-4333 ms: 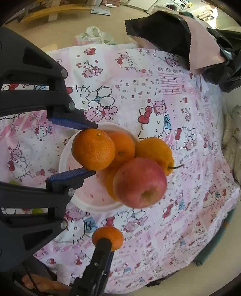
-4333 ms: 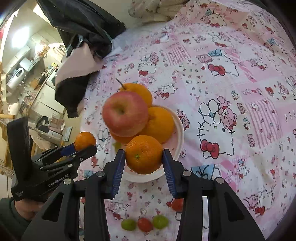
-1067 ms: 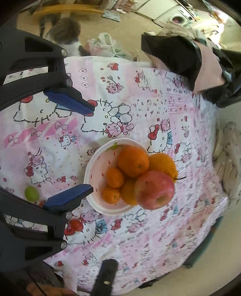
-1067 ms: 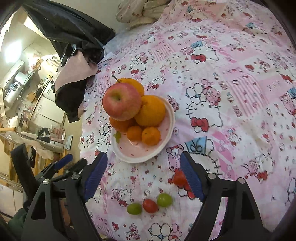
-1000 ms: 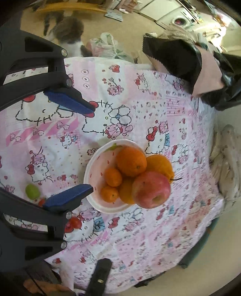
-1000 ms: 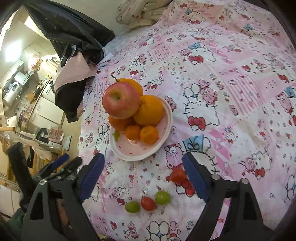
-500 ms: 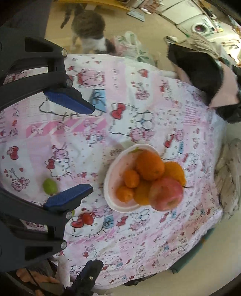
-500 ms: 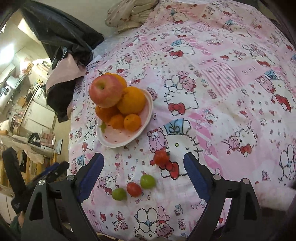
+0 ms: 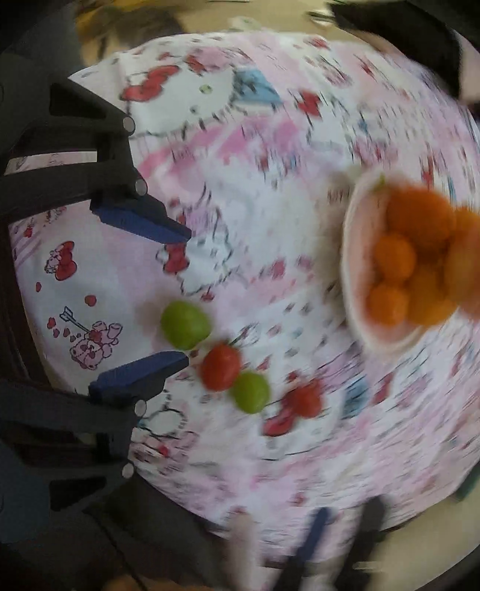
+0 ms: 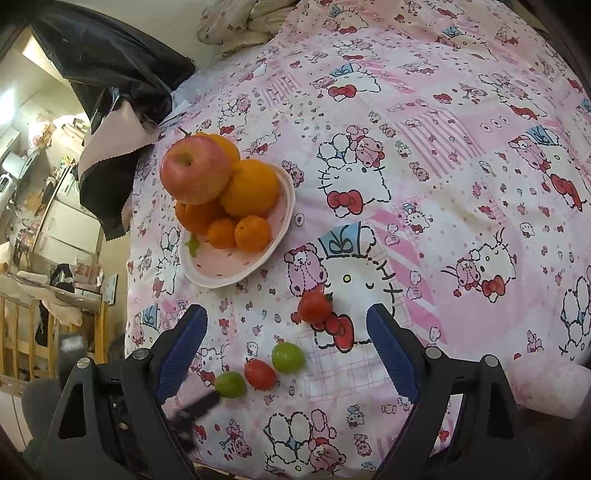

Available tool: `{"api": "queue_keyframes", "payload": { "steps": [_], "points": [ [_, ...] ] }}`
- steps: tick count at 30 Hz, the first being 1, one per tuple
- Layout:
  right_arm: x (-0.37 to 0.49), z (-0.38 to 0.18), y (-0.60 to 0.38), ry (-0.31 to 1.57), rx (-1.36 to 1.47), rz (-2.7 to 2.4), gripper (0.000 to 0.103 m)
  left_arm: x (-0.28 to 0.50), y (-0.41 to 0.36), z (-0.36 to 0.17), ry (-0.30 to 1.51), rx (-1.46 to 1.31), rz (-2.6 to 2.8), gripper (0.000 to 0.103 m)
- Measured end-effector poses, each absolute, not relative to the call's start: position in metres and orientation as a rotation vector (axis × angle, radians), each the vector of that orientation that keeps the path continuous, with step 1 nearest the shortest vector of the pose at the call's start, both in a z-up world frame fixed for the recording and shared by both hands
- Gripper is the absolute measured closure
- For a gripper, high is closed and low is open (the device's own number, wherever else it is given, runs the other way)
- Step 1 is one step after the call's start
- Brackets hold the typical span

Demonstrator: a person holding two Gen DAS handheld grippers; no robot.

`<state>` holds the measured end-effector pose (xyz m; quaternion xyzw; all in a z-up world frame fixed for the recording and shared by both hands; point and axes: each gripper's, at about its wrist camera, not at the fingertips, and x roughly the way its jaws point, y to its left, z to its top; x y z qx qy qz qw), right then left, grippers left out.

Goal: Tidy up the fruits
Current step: 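Move both grippers back to the green limes in the fruit row, then grasp a green lime with the left gripper while the right gripper grasps the other lime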

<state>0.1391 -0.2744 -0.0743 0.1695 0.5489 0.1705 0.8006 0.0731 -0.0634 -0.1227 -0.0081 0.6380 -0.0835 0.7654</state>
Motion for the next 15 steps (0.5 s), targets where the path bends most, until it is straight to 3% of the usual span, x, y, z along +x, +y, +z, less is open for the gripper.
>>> {"api": "queue_keyframes", "payload": {
  "steps": [5,9,13,15],
  "points": [
    [0.141,-0.075,-0.278,1.181,0.383,0.366,0.012,0.072,-0.082,-0.137,1.406,0.063,-0.214,0.048],
    [0.142,-0.075,-0.281,1.183,0.394,0.363,0.013,0.076,-0.089,-0.143,1.409,0.095,-0.221,0.064],
    [0.144,-0.081,-0.281,1.209,0.402,0.354,0.012,0.078,-0.093,-0.145,1.408,0.098,-0.226,0.065],
    [0.145,-0.084,-0.281,1.224,0.401,0.348,0.012,0.078,-0.093,-0.144,1.412,0.089,-0.241,0.075]
  ]
}}
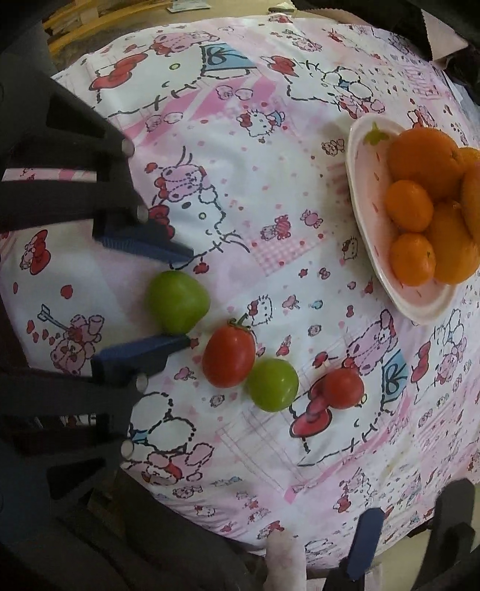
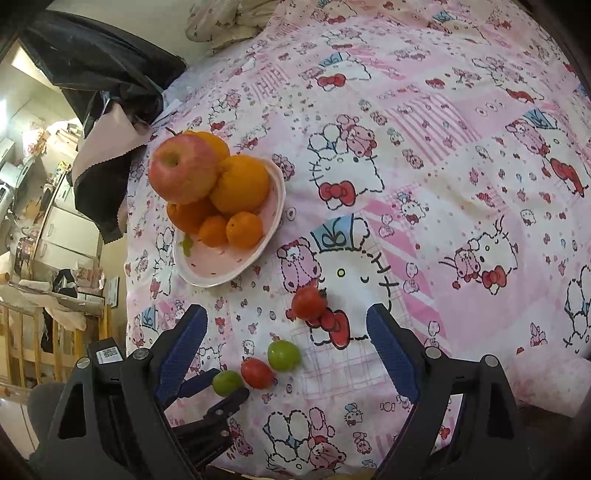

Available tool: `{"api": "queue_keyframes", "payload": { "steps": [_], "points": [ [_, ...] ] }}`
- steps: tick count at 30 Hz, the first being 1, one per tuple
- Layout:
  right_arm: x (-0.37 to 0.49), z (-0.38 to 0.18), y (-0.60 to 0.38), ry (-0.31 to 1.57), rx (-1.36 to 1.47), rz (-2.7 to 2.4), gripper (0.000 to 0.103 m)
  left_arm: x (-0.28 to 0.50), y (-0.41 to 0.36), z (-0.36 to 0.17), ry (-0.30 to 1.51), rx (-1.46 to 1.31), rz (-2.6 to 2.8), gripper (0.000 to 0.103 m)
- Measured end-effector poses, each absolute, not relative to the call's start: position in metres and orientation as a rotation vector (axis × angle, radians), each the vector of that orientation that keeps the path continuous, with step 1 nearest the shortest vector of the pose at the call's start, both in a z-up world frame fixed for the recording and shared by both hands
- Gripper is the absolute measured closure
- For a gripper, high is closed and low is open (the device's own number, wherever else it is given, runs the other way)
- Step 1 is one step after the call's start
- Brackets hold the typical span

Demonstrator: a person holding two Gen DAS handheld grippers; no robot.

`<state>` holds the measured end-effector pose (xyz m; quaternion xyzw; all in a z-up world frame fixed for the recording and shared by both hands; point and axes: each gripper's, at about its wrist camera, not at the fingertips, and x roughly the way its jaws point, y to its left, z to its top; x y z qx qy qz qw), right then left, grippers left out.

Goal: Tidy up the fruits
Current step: 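Grasp a green lime with the left gripper while the right gripper grasps the other lime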

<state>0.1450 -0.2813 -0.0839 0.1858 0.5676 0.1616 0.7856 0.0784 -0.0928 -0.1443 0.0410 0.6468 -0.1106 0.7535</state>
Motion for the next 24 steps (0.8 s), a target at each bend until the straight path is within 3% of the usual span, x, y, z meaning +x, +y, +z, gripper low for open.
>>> {"api": "queue_keyframes", "payload": {
  "steps": [4,8,13,24],
  "points": [
    [0.148,-0.098,-0.276,1.301,0.338,0.324,0.013,0.080,-0.093,-0.139,1.408,0.056,-0.248,0.075],
    [0.149,-0.127,-0.269,1.441,0.387,0.378,0.036,0.080,-0.086,-0.128,1.384,0.019,-0.231,0.075],
    [0.147,-0.141,-0.255,1.498,0.391,0.425,0.051,0.081,-0.063,-0.109,1.332,-0.062,-0.179,0.075],
    [0.151,-0.166,-0.221,1.572,0.293,0.440,0.055,0.081,-0.026,-0.093,1.284,-0.152,-0.103,0.075]
  ]
}}
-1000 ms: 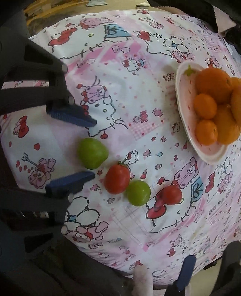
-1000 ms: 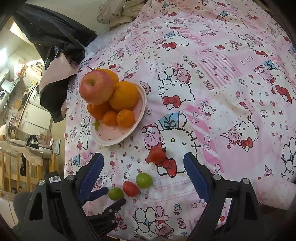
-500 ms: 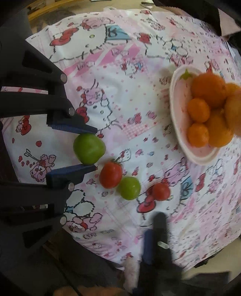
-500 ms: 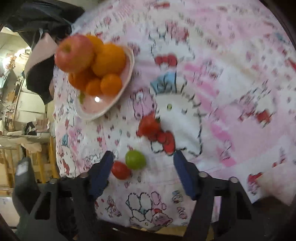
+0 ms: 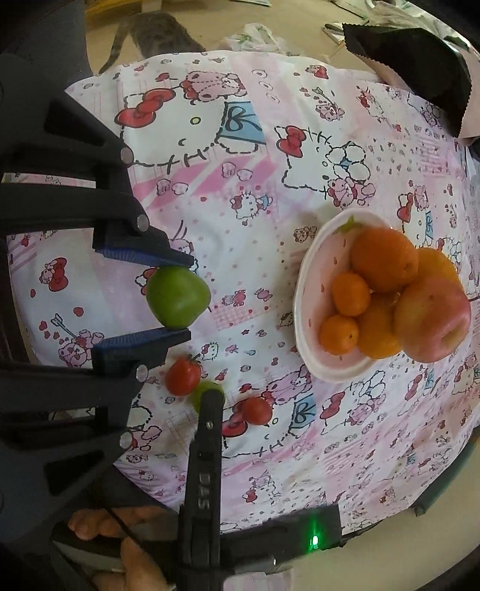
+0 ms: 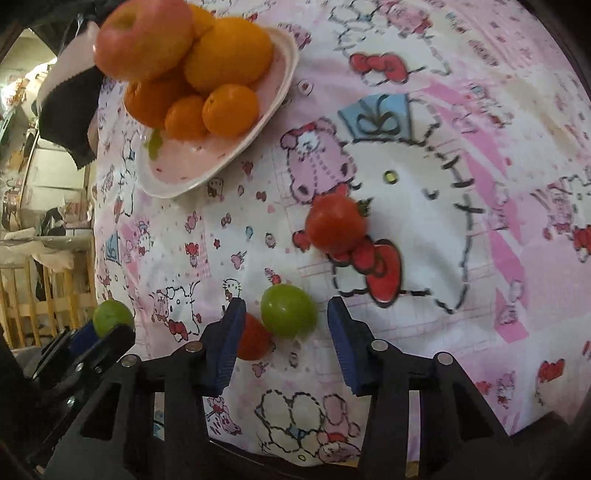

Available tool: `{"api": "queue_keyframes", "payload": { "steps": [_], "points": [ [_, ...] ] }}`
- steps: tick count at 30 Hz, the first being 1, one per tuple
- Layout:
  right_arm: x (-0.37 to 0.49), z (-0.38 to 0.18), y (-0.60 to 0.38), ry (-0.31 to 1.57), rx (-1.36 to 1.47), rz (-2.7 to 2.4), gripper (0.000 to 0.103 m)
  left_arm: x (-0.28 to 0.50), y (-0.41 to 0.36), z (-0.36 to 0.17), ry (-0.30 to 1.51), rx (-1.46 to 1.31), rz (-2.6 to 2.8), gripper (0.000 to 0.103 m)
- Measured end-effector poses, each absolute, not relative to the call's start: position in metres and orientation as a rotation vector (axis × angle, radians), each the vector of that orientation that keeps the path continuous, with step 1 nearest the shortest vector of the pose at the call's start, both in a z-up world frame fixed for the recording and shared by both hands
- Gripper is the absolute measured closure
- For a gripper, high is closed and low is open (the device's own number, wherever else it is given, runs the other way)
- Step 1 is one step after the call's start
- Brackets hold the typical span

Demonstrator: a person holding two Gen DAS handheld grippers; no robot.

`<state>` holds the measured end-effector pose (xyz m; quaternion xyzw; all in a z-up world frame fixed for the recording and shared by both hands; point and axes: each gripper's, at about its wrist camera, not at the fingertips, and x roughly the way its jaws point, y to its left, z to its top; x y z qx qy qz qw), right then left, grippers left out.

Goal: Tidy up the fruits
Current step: 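Grasp a green lime with the left gripper while the right gripper grasps the other lime, then carry the lime to the plate with the left gripper while the right gripper carries its lime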

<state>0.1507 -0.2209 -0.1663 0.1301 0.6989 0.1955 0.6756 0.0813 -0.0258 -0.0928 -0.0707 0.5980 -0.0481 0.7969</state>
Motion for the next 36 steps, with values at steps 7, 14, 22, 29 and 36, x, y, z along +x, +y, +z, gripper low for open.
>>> {"api": "queue_keyframes", "payload": {
  "steps": [7,14,22,29,36],
  "points": [
    [0.152,-0.172,-0.212,1.565,0.227,0.424,0.065,0.080,-0.022,-0.091,1.282,-0.165,-0.104,0.075],
    [0.149,-0.164,-0.218,1.546,0.255,0.440,0.069,0.080,-0.021,-0.091,1.280,-0.172,-0.096,0.075],
    [0.154,-0.117,-0.229,1.424,0.345,0.502,0.069,0.090,-0.005,-0.076,1.237,-0.254,-0.068,0.075],
    [0.177,-0.082,-0.224,1.350,0.359,0.554,0.069,0.119,0.007,-0.054,1.176,-0.275,-0.035,0.075],
    [0.209,-0.072,-0.205,1.318,0.343,0.583,0.069,0.157,0.005,-0.060,1.180,-0.190,-0.019,0.075]
  ]
}}
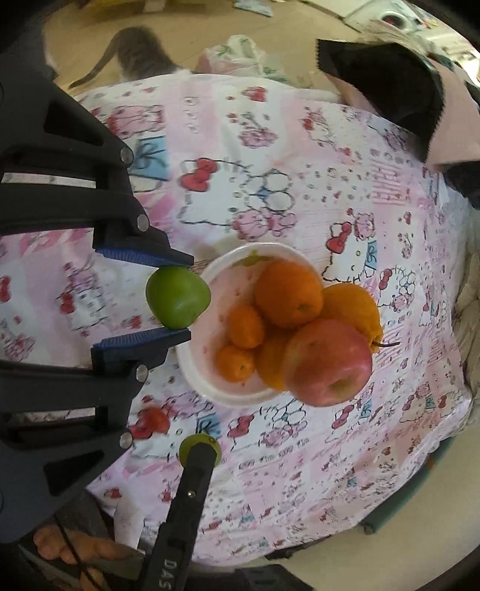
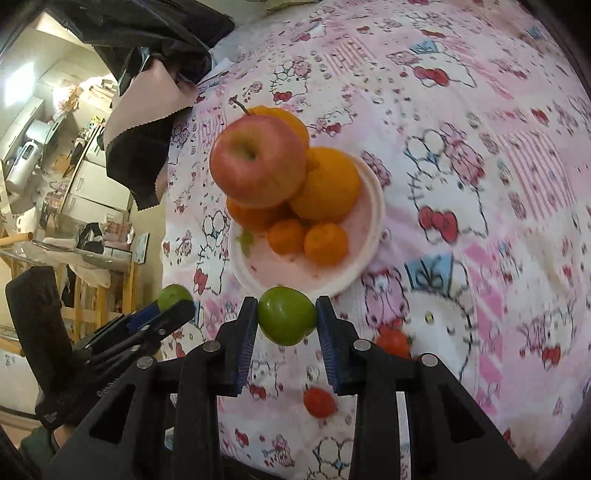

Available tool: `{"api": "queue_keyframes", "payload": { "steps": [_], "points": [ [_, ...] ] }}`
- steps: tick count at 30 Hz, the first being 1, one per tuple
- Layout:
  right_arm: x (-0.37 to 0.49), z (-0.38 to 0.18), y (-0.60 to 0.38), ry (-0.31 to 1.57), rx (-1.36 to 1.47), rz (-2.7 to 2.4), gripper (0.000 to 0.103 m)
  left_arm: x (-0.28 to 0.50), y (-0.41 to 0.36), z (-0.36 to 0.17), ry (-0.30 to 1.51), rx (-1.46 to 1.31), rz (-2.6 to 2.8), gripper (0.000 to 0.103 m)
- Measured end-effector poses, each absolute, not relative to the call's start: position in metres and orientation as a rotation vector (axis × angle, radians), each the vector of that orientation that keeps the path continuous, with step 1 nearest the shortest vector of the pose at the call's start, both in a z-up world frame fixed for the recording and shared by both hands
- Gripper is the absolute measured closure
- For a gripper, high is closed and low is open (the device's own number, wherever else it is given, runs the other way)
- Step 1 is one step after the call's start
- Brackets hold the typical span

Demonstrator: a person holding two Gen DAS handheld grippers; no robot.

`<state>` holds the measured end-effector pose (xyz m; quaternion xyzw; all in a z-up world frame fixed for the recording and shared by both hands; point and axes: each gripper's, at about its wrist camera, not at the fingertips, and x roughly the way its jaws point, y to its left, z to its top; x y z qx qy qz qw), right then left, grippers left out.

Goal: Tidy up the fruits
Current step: 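Carry the lime to the plate with the left gripper while the right gripper carries its lime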

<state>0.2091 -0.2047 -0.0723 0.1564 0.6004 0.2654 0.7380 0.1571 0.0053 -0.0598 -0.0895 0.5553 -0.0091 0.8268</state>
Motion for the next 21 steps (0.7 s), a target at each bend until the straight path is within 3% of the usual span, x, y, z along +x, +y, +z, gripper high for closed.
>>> {"api": "queue_keyframes", "payload": {
  "steps": [21],
  "points": [
    [0.237,-0.143,-0.175,1.422,0.367,0.564,0.069,0.204,-0.011,-0.121,1.240,-0.087,-0.065,0.075]
  ]
}}
